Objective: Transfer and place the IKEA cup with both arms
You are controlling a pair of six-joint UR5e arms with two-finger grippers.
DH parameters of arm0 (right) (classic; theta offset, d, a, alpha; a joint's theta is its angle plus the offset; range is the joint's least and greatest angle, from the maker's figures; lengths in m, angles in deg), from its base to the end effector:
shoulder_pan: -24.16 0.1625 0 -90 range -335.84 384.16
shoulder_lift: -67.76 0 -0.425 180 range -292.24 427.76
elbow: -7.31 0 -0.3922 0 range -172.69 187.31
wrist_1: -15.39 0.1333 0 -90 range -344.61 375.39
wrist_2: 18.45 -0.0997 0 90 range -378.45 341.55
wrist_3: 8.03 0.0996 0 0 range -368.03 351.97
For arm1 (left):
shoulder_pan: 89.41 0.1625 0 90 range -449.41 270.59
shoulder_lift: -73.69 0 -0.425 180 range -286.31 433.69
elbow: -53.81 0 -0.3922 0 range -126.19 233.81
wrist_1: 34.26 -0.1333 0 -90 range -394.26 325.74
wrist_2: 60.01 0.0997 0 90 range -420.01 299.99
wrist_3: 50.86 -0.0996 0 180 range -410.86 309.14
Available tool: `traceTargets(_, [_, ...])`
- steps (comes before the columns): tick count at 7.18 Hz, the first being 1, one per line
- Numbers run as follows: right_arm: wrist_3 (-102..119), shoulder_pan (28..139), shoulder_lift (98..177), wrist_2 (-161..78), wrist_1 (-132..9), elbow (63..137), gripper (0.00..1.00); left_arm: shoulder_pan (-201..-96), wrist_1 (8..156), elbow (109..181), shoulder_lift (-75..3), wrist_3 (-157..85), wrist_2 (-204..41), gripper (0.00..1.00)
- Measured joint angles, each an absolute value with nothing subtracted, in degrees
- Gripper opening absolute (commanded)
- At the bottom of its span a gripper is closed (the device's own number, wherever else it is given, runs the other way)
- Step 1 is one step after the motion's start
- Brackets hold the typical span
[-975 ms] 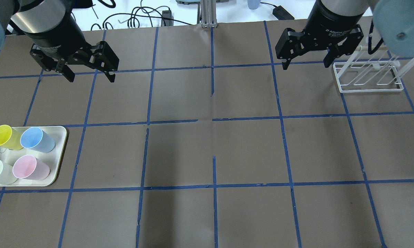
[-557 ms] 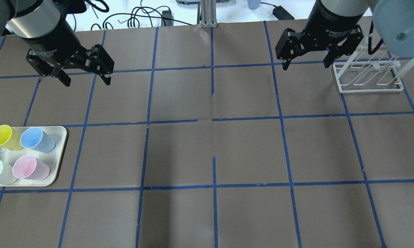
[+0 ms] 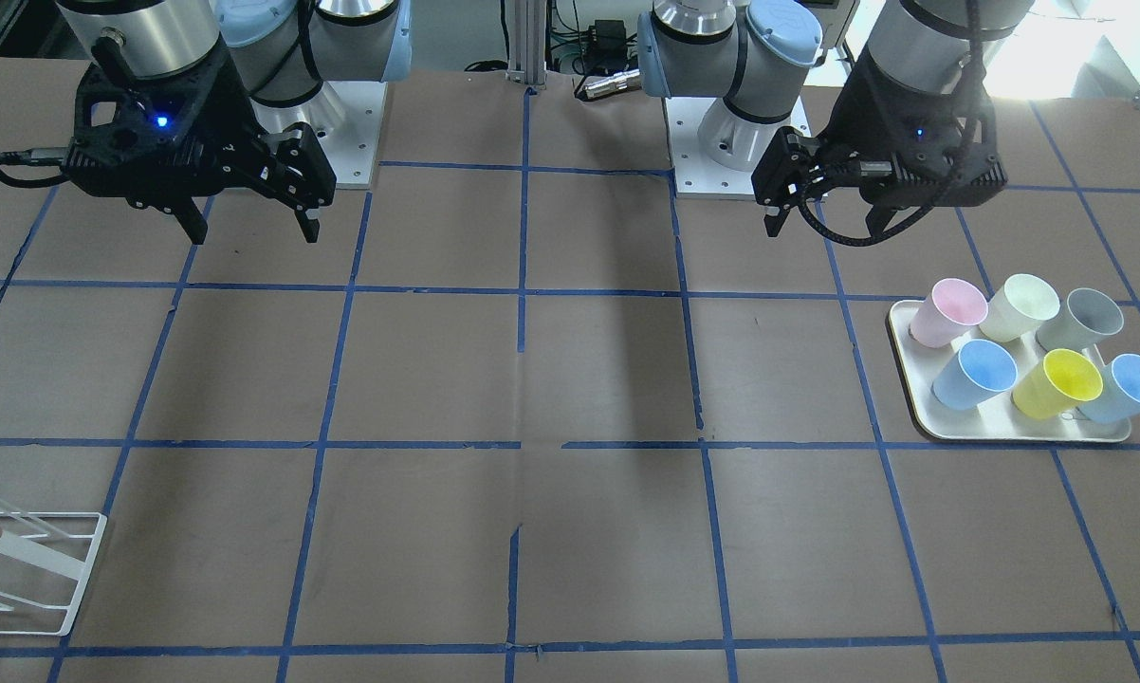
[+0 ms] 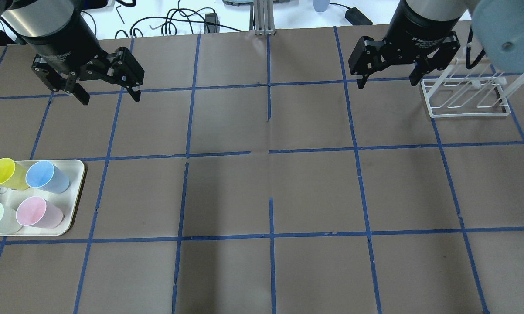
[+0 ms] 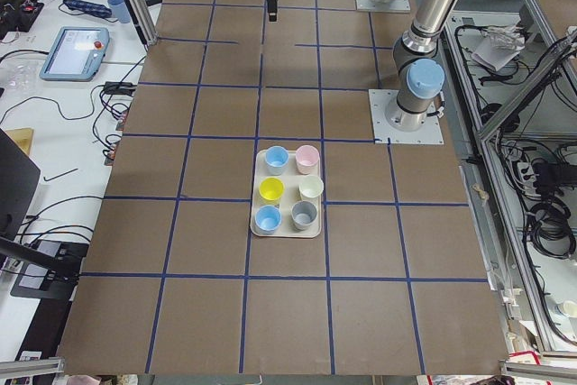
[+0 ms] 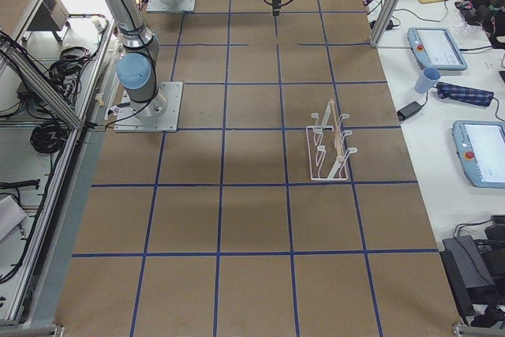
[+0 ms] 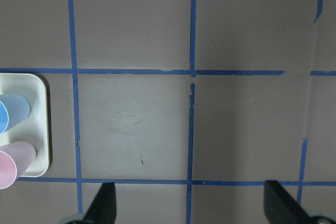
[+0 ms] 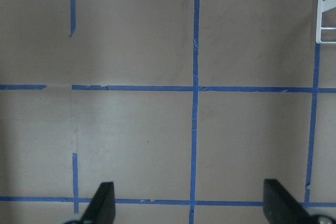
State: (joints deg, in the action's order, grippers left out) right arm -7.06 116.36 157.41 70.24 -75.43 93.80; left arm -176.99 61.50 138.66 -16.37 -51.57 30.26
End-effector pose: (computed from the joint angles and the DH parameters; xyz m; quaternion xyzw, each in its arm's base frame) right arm 0.1547 -0.4950 0.5167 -0.0111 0.9993 -0.0344 0.0124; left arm -0.1120 -0.4948 0.5215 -0.0149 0.9999 0.0059 0.0022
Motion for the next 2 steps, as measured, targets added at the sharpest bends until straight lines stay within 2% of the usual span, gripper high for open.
traceTargets(2, [-7.02,116.36,157.44,70.24,-75.42,93.80,1.00,-176.99,61.63,138.84,-15.91,-51.82,30.29,1.00])
